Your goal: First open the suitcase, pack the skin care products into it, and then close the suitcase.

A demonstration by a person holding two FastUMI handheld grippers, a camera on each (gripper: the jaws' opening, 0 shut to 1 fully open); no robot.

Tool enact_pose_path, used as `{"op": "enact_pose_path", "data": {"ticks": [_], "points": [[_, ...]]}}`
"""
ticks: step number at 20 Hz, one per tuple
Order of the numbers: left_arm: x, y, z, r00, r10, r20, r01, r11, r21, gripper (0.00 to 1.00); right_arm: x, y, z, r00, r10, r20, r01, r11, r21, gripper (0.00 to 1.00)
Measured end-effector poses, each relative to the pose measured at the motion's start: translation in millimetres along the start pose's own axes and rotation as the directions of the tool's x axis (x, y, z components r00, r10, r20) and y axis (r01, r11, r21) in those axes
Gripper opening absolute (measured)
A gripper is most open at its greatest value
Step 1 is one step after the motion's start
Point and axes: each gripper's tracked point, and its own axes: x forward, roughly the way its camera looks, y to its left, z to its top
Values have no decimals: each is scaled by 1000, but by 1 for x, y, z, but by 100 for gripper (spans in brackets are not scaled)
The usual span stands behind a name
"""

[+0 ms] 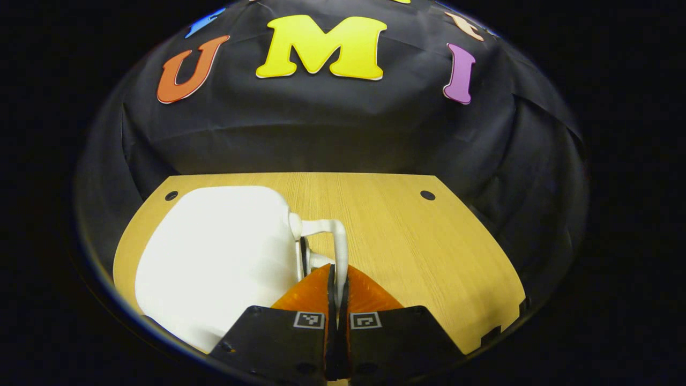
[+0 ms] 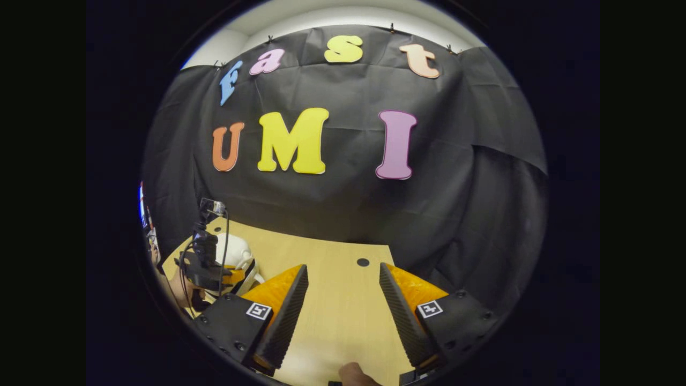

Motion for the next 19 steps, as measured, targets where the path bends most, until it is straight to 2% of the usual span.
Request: {"op": "enact_pose_path", "data": {"ticks": [7,9,10,13,14,15,16,19], "points": [[11,-8,-23,998,38,-54,-38,999,14,6,6,19,-10,999,16,-36,-16,1000,-3,80],[9,-17,-26,998,0,-68,-2,1000,-22,19,9,26,-8,999,14,-33,-14,1000,-4,80],[4,-20,-22,999,-6,-53,4,999,-46,34,10,31,-6,999,17,-32,-17,1000,1,80],[-11,-17,-1,1000,-6,-5,6,997,-76,62,15,42,3,1000,7,-16,-7,1000,7,80],[-20,-14,9,1000,-3,16,4,997,-75,74,16,48,7,1000,5,-8,-5,1000,10,80],[-28,-7,20,999,4,39,-2,998,-68,82,18,54,11,1000,3,2,-3,1000,11,80],[-38,1,29,998,20,65,-16,998,-62,96,21,59,15,1000,0,13,0,1000,10,80],[-73,32,68,985,83,152,-73,995,-67,99,25,79,29,999,-10,45,9,1000,14,80]]}}
